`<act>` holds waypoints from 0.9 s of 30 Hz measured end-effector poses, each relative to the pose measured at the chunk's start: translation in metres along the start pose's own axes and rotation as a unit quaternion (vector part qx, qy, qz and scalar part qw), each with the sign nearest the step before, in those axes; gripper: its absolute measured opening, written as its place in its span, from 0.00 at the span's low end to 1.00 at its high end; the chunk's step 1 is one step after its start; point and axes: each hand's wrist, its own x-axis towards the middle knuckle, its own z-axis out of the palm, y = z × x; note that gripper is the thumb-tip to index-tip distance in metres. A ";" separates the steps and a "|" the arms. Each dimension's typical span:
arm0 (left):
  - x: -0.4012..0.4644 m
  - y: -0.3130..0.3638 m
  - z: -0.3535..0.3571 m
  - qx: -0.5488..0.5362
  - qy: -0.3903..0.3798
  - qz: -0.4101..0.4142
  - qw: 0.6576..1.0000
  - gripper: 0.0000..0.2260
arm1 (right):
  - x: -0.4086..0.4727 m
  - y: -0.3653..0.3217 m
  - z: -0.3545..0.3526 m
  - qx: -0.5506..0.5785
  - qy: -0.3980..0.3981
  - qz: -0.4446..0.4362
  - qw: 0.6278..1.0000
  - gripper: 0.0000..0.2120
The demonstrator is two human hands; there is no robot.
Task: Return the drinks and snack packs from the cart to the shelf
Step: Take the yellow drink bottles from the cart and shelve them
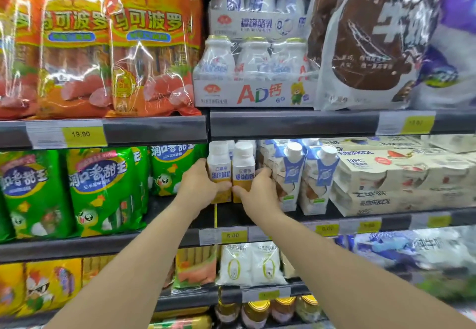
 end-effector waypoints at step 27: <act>0.009 0.001 0.015 -0.060 -0.041 0.019 0.997 0.27 | -0.037 -0.011 0.021 0.049 0.004 0.054 0.997 0.42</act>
